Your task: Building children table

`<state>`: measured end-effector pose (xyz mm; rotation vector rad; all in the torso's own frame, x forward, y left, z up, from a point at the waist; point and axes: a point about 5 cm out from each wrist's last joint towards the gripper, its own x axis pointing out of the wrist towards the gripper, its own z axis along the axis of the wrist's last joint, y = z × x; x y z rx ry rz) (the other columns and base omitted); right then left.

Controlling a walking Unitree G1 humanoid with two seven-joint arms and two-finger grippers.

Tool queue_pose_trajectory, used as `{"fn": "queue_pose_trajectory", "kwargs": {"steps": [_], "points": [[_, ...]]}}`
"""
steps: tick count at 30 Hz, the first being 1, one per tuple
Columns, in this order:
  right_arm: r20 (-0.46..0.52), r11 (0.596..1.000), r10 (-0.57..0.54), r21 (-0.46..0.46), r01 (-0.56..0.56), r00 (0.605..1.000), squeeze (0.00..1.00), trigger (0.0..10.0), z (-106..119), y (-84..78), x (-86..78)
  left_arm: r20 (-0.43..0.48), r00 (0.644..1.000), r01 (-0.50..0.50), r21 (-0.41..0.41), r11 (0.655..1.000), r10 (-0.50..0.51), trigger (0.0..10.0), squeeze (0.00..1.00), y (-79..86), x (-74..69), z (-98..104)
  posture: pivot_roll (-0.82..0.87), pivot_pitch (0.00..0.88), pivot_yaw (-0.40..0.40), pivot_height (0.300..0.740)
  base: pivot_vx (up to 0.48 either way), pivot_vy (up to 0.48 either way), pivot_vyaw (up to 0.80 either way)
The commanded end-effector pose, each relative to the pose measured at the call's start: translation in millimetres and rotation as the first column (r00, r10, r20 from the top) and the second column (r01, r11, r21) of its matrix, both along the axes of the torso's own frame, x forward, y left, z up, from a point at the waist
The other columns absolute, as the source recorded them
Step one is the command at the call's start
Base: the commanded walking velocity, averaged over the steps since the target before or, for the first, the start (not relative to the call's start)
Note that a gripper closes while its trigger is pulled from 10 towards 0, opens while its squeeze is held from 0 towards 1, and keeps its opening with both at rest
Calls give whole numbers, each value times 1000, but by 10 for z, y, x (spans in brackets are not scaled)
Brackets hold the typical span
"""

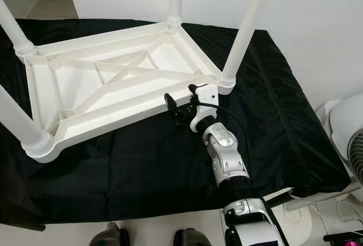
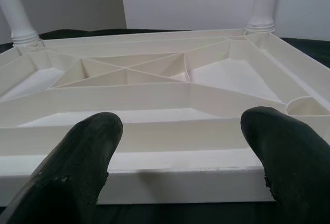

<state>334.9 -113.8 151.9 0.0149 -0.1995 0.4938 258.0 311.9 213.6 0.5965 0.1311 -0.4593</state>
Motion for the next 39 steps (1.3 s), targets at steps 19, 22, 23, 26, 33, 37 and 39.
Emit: {"fn": "queue_pose_trajectory", "kwargs": {"steps": [19,22,23,26,33,37,39], "points": [[-139,906,-415,28,423,899,0,10000,-173,-273,201,82,966,256,-375,891,-244,10000,0,-1129,-87,-262,41,105,-35,740,0,0,0],[-178,893,-432,55,447,884,0,10000,-210,-267,232,86,949,309,-435,846,-303,10000,0,-1328,-80,-270,36,104,-28,740,0,0,0],[-186,887,-440,62,457,879,0,10000,-216,-271,244,90,941,331,-447,831,-326,10000,0,-1406,-83,-277,34,105,-26,740,0,0,0],[-200,875,-458,70,478,866,0,10000,-218,-271,275,95,925,367,-464,806,-367,10000,0,-1538,-99,-286,29,112,-25,740,0,0,0],[-283,862,-444,125,491,850,0,10000,-197,-248,405,83,863,463,-522,716,-498,10000,0,-1917,-145,-314,7,147,-10,740,0,0,0],[-310,878,-395,148,455,865,0,10000,-161,-213,465,80,840,485,-555,676,-537,10000,0,-2023,-180,-292,-2,171,-7,740,0,0,0],[-318,887,-373,152,435,872,0,10000,-150,-193,484,80,828,494,-571,656,-554,10000,0,-2068,-198,-279,-5,184,-5,740,0,0,0]]}}
